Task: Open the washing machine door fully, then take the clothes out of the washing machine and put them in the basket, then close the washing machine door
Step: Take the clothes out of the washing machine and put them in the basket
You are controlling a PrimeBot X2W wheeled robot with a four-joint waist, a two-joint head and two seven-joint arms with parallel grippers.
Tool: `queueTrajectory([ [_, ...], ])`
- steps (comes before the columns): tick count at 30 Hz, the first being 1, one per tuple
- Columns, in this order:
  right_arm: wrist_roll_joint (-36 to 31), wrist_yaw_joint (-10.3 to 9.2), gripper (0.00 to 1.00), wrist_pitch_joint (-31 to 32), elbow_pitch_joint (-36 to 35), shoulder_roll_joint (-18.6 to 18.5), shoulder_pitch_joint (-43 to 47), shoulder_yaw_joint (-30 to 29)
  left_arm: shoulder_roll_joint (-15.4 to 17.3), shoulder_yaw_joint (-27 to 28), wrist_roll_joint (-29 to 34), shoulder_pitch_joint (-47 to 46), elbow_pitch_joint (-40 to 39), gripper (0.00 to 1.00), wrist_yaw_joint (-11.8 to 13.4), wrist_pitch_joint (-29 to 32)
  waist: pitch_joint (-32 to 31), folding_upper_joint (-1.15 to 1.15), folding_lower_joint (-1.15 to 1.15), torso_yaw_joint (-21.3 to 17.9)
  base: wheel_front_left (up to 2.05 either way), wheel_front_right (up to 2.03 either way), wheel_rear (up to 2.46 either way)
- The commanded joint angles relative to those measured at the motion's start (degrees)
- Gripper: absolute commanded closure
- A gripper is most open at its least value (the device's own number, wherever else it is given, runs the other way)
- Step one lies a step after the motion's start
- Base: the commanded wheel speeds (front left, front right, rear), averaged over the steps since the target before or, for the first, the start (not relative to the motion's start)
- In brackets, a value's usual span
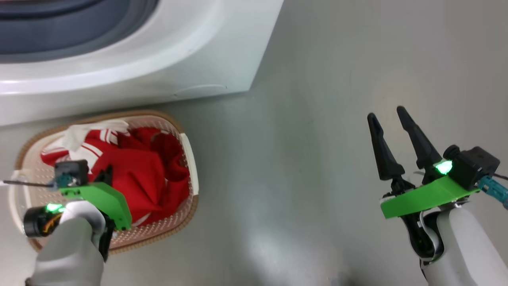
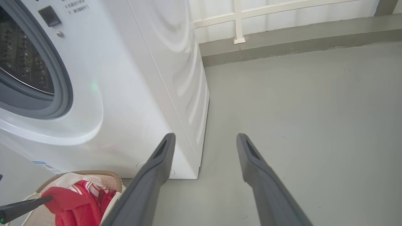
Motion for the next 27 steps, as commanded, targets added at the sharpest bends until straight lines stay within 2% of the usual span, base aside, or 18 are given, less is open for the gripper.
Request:
queueTrajectory([
  [1,-0.07,0.09,0.00,-0.69,-1.70,0.06,-0.29,1.07,2.49,1.09,-0.54,-0.64,-0.08,1.00,-0.14,0.36,3.39,0.00,0.00,-1.58,0.00,0.00,0.00],
  [6,-0.19,0.09,0.00,-0.69,-1.80,0.34,-0.86,0.30,2.77,2.45,-2.50,-1.29,0.53,1.00,0.90,2.26,4.78,0.00,0.00,-1.79,0.00,0.00,0.00],
  [7,-0.18,0.09,0.00,-0.69,-1.74,0.35,-0.86,0.19,2.71,2.81,-2.99,-1.24,0.58,0.88,1.00,2.40,4.76,0.00,0.00,-1.80,0.00,0.00,0.00],
  [8,-0.18,0.09,0.00,-0.69,-1.65,0.39,-0.91,0.12,2.70,2.89,-3.19,-1.23,0.63,0.65,1.02,2.53,4.69,0.00,0.00,-1.81,0.00,0.00,0.00],
  [9,-0.23,0.09,0.00,-0.69,-1.53,0.45,-0.98,0.06,2.73,2.85,-3.28,-1.28,0.66,0.55,1.00,2.64,4.56,0.00,0.00,-1.78,0.00,0.00,0.00],
  [10,-0.30,0.09,0.00,-0.69,-1.45,0.50,-1.06,0.05,2.77,2.87,-3.41,-1.36,0.69,0.51,0.99,2.55,4.42,0.00,0.00,-1.71,0.00,0.00,0.00],
  [11,-0.39,0.09,0.00,-0.69,-1.34,0.51,-1.11,0.04,2.77,2.85,-3.53,-1.35,0.71,0.34,0.95,2.44,4.11,0.00,0.00,-1.57,0.00,0.00,0.00],
  [12,-0.45,0.09,0.00,-0.69,-1.16,0.50,-1.08,0.03,2.77,2.84,-3.66,-1.22,0.73,0.09,0.91,2.27,3.69,0.00,0.00,-1.45,0.00,0.00,0.00],
  [13,-0.48,0.09,0.00,-0.69,-0.96,0.48,-1.05,0.02,2.75,2.91,-3.87,-1.06,0.74,0.00,0.87,2.06,3.27,0.00,0.00,-1.31,0.00,0.00,0.00],
  [27,-0.61,0.09,0.00,-0.69,0.73,-0.51,0.50,0.44,0.92,3.33,-6.59,2.21,0.43,0.00,0.09,-1.22,-5.03,0.00,0.00,1.15,0.00,0.00,0.00],
])
